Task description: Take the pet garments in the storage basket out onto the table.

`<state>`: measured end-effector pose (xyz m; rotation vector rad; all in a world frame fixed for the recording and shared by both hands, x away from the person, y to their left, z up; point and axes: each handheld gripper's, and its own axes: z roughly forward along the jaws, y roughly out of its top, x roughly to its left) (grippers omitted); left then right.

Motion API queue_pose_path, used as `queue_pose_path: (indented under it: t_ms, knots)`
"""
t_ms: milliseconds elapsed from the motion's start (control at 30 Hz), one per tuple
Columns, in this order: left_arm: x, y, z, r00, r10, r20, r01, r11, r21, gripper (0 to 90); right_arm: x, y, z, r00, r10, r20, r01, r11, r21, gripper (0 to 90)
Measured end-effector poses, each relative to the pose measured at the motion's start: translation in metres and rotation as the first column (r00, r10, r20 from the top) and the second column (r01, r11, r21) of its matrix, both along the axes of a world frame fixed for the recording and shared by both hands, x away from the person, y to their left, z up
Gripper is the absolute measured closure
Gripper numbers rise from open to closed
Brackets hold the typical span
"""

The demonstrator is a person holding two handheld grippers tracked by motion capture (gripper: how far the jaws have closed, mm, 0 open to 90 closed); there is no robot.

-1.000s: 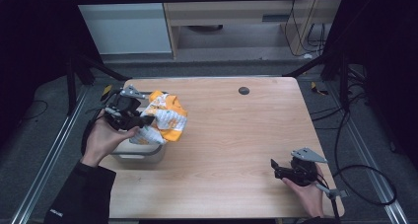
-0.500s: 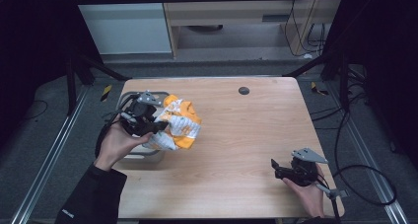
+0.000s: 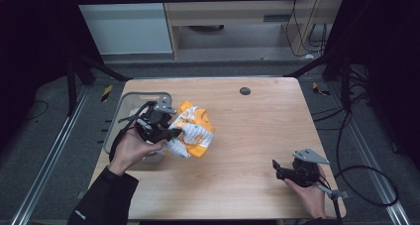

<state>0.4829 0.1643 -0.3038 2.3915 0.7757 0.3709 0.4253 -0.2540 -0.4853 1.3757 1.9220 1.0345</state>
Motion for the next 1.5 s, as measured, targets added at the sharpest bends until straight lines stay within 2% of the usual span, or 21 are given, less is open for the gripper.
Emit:
queue_pose_path:
  t_ms: [367,667,933,1200,1500]
  knots:
    - [0.001,-0.015,-0.02,0.999,-0.034,-0.029,0.034,0.9994,-0.005,79.0,0.0,-0.001,0.0,1.0,-0.001,0.003,0.001,1.0,-0.004,11.3]
    - [-0.003,-0.028,-0.037,0.9961,-0.074,-0.048,0.075,0.9972,0.009,79.0,0.0,0.0,-0.001,1.0,-0.002,-0.004,0.002,1.0,-0.006,11.1]
    - [-0.005,-0.044,-0.053,0.9914,-0.111,-0.069,0.113,0.9934,0.02,79.0,0.0,-0.001,-0.001,1.0,-0.001,-0.001,0.001,1.0,-0.007,11.1]
    - [-0.008,-0.056,-0.064,0.9878,-0.137,-0.074,0.139,0.9902,0.014,79.0,0.0,-0.001,-0.001,1.0,-0.002,-0.001,0.002,1.0,-0.006,11.0]
    - [-0.01,-0.071,-0.083,0.9799,-0.173,-0.099,0.176,0.9841,0.023,78.9,0.0,-0.001,-0.001,1.0,-0.002,0.001,0.002,1.0,-0.007,10.9]
